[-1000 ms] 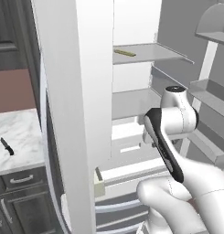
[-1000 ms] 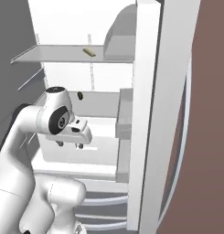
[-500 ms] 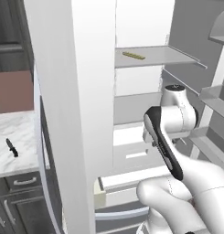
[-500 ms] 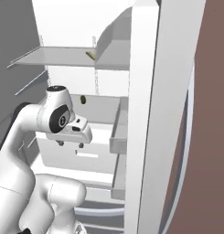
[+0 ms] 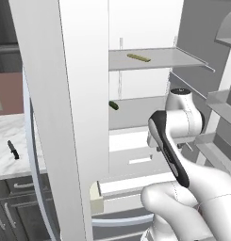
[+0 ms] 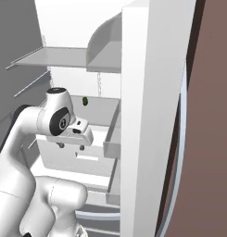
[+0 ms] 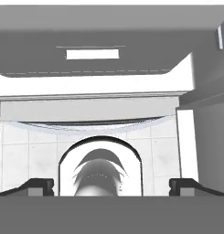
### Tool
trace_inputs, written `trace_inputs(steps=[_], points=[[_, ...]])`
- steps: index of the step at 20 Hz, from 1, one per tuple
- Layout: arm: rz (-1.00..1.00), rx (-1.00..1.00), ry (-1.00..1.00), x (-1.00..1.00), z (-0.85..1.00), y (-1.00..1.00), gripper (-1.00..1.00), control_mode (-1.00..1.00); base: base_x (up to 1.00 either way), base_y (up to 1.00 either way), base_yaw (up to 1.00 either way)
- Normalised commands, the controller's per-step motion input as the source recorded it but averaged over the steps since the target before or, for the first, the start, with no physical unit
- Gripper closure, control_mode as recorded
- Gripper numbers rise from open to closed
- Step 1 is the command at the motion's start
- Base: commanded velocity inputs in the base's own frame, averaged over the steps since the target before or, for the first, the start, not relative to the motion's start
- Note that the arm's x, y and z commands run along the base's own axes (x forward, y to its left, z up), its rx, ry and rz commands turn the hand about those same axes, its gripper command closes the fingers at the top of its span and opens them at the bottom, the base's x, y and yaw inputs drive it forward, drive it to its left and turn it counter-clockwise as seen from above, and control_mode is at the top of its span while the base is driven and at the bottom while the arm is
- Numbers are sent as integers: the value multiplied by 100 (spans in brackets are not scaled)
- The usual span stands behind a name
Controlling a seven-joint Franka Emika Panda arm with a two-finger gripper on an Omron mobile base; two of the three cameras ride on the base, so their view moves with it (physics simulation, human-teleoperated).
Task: Retrieve the butter from the fridge and place it on a plate on the dining table. Then retrieve the butter knife by the fridge and place it near the plate.
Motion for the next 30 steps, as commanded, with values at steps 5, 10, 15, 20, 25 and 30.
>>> trace_inputs(steps=[5,10,15,20,25,30], points=[[0,0,-2,9,0,0,-100,-100,30,0,0],[3,0,-22,19,11,-2,-100,-100,0,0,0],[5,0,-49,9,41,0,-100,-100,0,0,0],[1,-3,-42,9,70,0,-100,-100,0,0,0],[0,-5,-12,4,93,19,-100,-100,0,0,0],[0,0,-16,0,85,3,-100,-100,0,0,0]])
